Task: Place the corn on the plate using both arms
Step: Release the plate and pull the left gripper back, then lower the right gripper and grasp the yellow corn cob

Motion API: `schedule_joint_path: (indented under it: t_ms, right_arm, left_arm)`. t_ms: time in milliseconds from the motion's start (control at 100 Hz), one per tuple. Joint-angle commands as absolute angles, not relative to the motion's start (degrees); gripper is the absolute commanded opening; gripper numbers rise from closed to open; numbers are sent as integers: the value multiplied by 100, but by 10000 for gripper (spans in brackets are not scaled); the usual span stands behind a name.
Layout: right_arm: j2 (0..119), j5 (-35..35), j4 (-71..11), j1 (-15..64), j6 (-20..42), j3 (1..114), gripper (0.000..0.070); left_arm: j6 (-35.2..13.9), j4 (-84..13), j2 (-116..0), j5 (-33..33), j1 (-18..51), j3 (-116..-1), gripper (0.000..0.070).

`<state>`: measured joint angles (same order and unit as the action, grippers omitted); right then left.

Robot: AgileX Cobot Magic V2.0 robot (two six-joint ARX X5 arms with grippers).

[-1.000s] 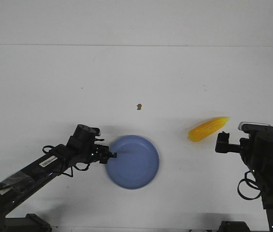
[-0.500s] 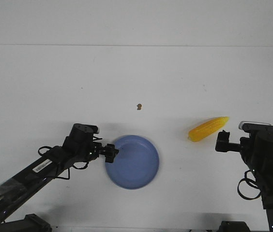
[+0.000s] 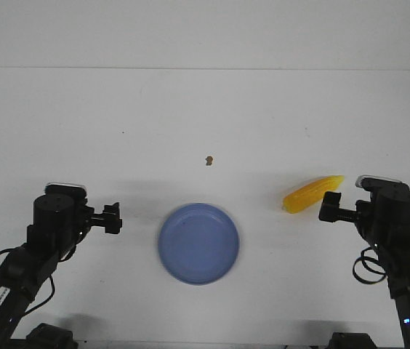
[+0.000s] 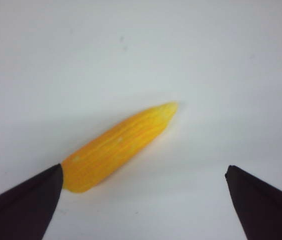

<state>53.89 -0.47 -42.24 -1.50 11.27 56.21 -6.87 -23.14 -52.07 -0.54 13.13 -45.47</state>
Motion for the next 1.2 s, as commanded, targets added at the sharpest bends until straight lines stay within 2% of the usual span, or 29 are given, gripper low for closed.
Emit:
schedule_joint_path:
  t_ms: [0,230,480,870,920,1020,1050,1190]
  right_arm:
    - [5728,-67,-4082,-141,1428,5699,700]
    - [7037,-266,-3312,-141,2012,5699,700]
    - [8248,-510,-2836,-141,2434,5699,700]
    - [9161,-1105,-2141,-62,2746,5699,700]
    - [9203,-1100,-2143,-45,2744,5699,628]
    - [9198,-1096,-2132,8,2742,5699,316]
    - [9188,-1100,-2126,19,2740,5699,254]
    - [9080,-1269,-2106,115,2692,5701,238]
  left_arm:
    - [-539,-2283,-5111,-132,1223,-4615,545]
    - [-532,-2268,-4930,-134,1059,-4615,545]
    - [-537,-2268,-4941,-132,1057,-4615,545]
    - [-534,-2268,-4941,-132,1057,-4615,545]
    - [-534,-2268,-4941,-132,1057,-4615,545]
    - [-534,-2268,-4941,-132,1057,-4615,545]
    - [-534,-2268,-4941,-132,1057,-4615,545]
    - [-534,-2268,-4941,-132,1057,-4615,545]
